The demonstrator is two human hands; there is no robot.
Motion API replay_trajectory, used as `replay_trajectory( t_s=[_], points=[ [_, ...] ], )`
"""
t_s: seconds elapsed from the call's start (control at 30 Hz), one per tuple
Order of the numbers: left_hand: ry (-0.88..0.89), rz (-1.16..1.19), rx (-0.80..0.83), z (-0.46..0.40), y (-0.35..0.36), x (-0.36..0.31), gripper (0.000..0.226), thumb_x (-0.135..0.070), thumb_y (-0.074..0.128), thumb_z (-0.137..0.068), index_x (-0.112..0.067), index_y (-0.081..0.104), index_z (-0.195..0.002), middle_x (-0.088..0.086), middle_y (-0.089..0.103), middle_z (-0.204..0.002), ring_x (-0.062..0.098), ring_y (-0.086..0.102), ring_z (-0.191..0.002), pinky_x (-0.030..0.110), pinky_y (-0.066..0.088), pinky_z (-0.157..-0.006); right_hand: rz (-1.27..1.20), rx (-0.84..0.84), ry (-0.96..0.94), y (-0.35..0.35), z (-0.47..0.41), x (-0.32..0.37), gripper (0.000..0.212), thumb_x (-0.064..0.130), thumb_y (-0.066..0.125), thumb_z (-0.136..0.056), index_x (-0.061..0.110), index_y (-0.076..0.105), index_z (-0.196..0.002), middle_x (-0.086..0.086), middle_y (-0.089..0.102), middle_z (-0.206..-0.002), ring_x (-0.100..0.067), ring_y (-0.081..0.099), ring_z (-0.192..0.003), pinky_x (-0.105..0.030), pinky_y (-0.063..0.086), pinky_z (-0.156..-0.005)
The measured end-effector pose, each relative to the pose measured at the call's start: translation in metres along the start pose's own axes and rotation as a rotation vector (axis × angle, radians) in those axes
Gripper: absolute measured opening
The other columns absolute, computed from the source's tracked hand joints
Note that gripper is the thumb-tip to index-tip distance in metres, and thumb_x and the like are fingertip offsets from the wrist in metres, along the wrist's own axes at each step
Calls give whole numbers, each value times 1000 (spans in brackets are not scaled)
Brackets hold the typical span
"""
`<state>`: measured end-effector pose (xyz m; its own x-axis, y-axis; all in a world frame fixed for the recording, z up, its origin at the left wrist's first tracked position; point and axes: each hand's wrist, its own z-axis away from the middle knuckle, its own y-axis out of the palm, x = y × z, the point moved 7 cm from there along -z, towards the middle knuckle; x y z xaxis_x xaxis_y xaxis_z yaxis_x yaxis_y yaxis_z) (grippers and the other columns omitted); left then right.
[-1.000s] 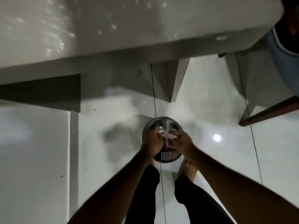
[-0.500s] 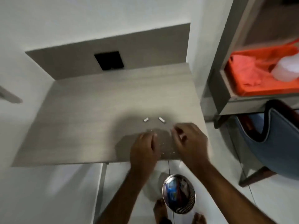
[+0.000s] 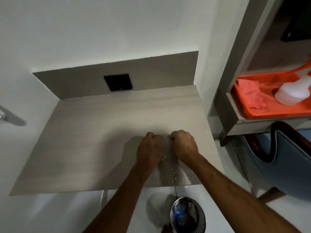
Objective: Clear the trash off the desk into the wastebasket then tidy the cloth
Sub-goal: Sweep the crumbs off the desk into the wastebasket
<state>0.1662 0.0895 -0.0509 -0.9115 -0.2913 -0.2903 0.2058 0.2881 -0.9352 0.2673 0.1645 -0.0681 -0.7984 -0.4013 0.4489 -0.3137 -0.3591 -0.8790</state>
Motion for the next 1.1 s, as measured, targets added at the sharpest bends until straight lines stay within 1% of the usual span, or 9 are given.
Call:
replay_trajectory(
  t_s=[0.13,0.2,0.3,0.4,0.53,0.77,0.93,1.03,1.1],
  points=[
    [90,394,-321,93,-16,-41,20,-10,62,-91,-13,71,-108,4,66,-99,17,65,-88,22,54,-83,-349,-443,19,-28,85,-45,19,8,64,-89,20,76,-97,5,73,-96,-8,65,-83,-10,49,-79],
    [155,484,-271,146,14,-64,21,-17,62,-92,-18,69,-112,2,66,-104,13,65,-95,14,50,-92,-486,-701,52,-19,141,-82,13,13,66,-91,20,74,-98,8,69,-96,-1,63,-82,-6,47,-77],
    [151,572,-74,200,87,-81,20,-16,64,-90,-19,71,-109,4,72,-102,19,72,-93,27,60,-81,-555,-884,218,35,200,-149,9,18,64,-92,20,70,-98,9,65,-95,3,62,-81,-4,42,-76],
    [-54,506,157,229,181,-68,18,-13,65,-87,-15,76,-101,6,75,-99,24,74,-89,34,62,-73,-587,-753,405,134,224,-214,9,12,65,-91,17,69,-98,2,66,-94,-3,63,-78,-5,45,-71],
    [-323,364,402,253,301,-31,17,-11,64,-88,-9,78,-97,13,77,-97,28,73,-89,33,60,-80,-572,-355,630,276,220,-280,9,19,63,-91,22,69,-96,-3,70,-95,-22,67,-86,-31,54,-76],
    [-422,242,670,277,422,4,26,-7,52,-93,-5,67,-114,19,73,-110,34,67,-103,25,49,-81,-426,108,689,394,179,-338,20,24,55,-90,12,72,-93,-8,72,-84,-24,63,-76,-16,38,-59],
    [-352,262,638,265,385,-17,41,-6,49,-95,-7,52,-136,17,65,-130,32,62,-119,31,51,-98,-510,153,658,365,185,-327,27,18,58,-87,11,73,-108,-8,76,-101,-15,65,-87,4,34,-50],
    [-199,315,589,248,315,-46,42,-10,47,-98,-8,50,-140,16,60,-138,28,59,-126,40,51,-107,-584,14,630,299,190,-302,30,3,59,-89,5,71,-117,-12,74,-113,-13,63,-96,17,27,-67],
    [-73,328,494,235,254,-71,38,-12,49,-98,-6,59,-133,17,70,-125,27,68,-113,39,55,-101,-608,-51,591,252,195,-280,29,6,60,-92,7,71,-119,-9,74,-118,-17,68,-104,4,36,-87]
  ],
)
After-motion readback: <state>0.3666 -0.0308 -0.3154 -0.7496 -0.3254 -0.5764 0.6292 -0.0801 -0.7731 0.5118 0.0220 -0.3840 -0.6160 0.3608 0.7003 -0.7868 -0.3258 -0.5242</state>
